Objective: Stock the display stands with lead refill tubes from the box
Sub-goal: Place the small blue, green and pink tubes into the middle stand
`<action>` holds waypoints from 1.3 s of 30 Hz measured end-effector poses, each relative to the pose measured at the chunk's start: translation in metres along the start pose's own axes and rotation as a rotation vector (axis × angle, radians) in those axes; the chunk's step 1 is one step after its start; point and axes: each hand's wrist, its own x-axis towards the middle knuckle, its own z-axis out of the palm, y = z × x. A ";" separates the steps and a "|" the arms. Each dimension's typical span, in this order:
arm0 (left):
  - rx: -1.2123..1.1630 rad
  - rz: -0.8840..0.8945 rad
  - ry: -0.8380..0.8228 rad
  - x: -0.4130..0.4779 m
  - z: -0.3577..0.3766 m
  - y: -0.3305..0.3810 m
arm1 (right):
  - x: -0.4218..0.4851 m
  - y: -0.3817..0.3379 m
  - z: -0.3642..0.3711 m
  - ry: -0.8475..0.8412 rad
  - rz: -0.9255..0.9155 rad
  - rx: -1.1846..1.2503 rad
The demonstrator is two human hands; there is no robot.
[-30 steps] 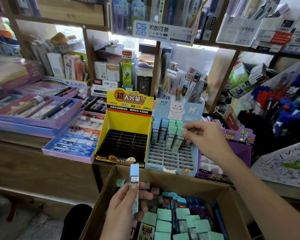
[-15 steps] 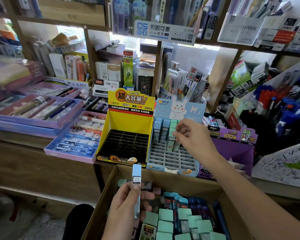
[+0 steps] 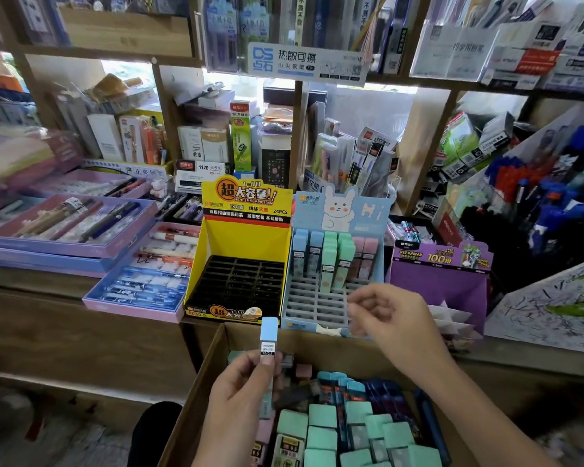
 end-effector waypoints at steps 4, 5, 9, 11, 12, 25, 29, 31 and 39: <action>0.034 0.048 -0.042 0.002 0.000 0.005 | -0.042 0.021 -0.004 -0.208 0.222 -0.012; 0.037 0.061 -0.064 0.003 0.000 0.008 | -0.051 0.026 -0.006 -0.267 0.275 -0.011; 0.145 0.125 -0.113 0.010 0.003 0.021 | -0.075 0.041 -0.012 -0.491 0.437 -0.083; 0.205 0.165 -0.156 0.015 0.007 0.032 | -0.081 0.047 -0.012 -0.553 0.480 -0.128; 0.224 0.186 -0.180 0.017 0.009 0.038 | -0.085 0.051 -0.010 -0.581 0.488 -0.153; 0.660 0.497 -0.164 0.100 0.044 0.098 | -0.104 0.082 -0.009 -0.604 0.545 -0.286; 0.796 0.546 -0.189 0.117 0.053 0.105 | -0.106 0.089 -0.007 -0.587 0.550 -0.282; 0.889 0.615 -0.185 0.122 0.058 0.108 | -0.105 0.092 -0.007 -0.600 0.549 -0.279; 1.147 0.719 -0.090 0.134 0.068 0.099 | -0.102 0.089 -0.008 -0.617 0.545 -0.250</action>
